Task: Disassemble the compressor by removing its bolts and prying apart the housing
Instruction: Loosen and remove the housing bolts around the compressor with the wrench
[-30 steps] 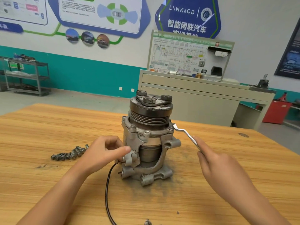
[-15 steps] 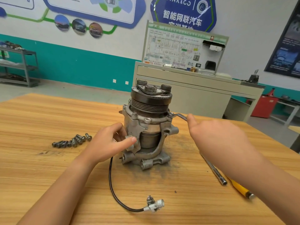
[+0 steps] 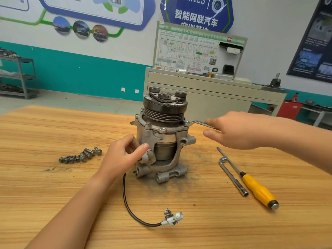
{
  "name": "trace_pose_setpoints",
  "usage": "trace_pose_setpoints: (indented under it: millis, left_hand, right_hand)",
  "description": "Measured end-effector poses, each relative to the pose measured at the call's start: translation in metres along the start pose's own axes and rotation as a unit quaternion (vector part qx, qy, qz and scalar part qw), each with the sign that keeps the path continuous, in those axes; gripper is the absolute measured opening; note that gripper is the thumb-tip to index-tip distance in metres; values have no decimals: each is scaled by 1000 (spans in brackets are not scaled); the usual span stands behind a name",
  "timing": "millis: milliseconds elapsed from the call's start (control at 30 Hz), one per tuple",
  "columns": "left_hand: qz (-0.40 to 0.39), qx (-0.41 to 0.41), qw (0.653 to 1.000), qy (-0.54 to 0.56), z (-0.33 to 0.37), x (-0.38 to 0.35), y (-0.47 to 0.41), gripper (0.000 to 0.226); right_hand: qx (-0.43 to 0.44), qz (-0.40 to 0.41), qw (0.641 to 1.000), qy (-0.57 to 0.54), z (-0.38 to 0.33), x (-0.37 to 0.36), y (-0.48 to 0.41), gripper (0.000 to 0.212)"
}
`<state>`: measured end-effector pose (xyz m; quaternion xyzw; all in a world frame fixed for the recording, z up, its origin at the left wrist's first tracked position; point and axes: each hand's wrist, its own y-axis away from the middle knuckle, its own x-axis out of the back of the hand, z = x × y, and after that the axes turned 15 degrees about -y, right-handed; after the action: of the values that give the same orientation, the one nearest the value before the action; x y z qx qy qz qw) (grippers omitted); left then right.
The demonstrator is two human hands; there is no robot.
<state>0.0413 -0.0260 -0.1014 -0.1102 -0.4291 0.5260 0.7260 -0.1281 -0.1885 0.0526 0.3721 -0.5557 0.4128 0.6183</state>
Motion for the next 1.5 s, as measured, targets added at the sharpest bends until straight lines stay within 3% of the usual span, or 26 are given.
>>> trace_pose_setpoints:
  millis: [67,167,267,400,533,667,967,1100,1200,1267,1333,1500]
  left_hand:
    - [2,2,1000,4,0,-1,0,35]
    - [1,3,1000,12,0,-1,0,41]
    - [7,4,1000,15,-1,-2,0,35]
    - [7,-4,1000,17,-1,-3,0,33]
    - [9,-6,1000,20,-2,-2,0,52]
    - [17,-5,1000,17,-3,-3,0,49]
    - [30,-5,999,27,-6,-5,-1,50]
    - [28,-4,999,27,-5,-5,-1,53]
    - [28,-5,999,25,-5,-5,-1,56]
    - [28,-4,999,23,-5,-6,-1,55]
    - [29,-5,999,23,-6,-6,-1,54]
    - [30,-5,999,25,-6,-6,-1,55]
  right_hand:
    - [-17,-45,993,-106,3,3,-4,49]
    - [-22,-49,989,-137,6,7,-10,44]
    - [3,-25,999,-36,6,1,-14,40]
    - [45,71,990,117,17,-16,-17,29]
    - [67,104,975,186,31,-18,-27,15]
    - [85,118,959,244,37,-21,-47,11]
    - [139,254,952,97,33,-49,-122,34]
    - [142,264,953,42,31,-51,-127,24]
    - [102,307,938,-125,38,-49,-108,30]
    - [103,331,901,-262,42,-49,-87,28]
    - [110,338,884,-303,43,-47,-64,28]
    - [28,229,959,-166,40,-45,-24,26]
